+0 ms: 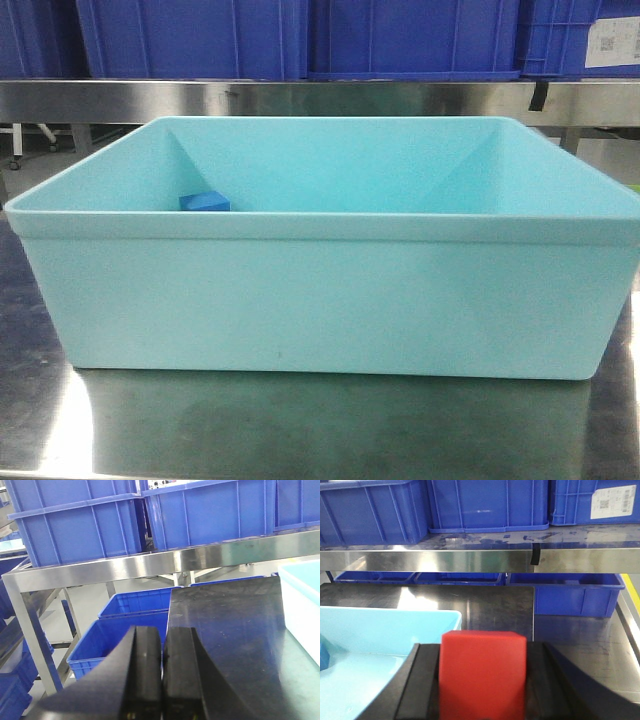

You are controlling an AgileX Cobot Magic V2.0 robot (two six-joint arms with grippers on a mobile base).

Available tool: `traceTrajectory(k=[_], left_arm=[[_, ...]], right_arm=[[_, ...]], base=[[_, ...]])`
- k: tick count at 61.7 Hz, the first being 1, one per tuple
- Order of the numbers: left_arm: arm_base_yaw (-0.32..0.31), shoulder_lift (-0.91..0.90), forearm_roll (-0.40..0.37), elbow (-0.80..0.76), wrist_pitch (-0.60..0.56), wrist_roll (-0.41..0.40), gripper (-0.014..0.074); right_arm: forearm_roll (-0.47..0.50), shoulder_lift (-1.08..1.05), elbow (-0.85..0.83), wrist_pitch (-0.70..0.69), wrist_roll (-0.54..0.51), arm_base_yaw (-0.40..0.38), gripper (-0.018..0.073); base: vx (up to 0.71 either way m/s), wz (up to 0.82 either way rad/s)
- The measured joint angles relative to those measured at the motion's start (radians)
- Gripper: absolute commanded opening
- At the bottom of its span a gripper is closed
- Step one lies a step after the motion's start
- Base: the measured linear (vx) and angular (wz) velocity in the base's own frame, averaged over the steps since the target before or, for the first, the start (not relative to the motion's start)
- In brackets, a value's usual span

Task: Pick red cube and place on left shelf
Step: 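Raise the held red cube clear of the bin with the right gripper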

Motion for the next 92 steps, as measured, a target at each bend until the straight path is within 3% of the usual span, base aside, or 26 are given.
traceTrajectory(k=[21, 92], left_arm=[[0.0, 0.0, 0.0, 0.0, 0.0, 0.0, 0.0106], [0.0, 0.0, 0.0, 0.0, 0.0, 0.0, 0.0106]], right_arm=[[0.0, -0.076, 0.089, 0.002, 0.0, 0.0, 0.0057], [0.0, -0.076, 0.091, 0.004, 0.0, 0.0, 0.0057]], base=[[0.0, 0.0], [0.0, 0.0]])
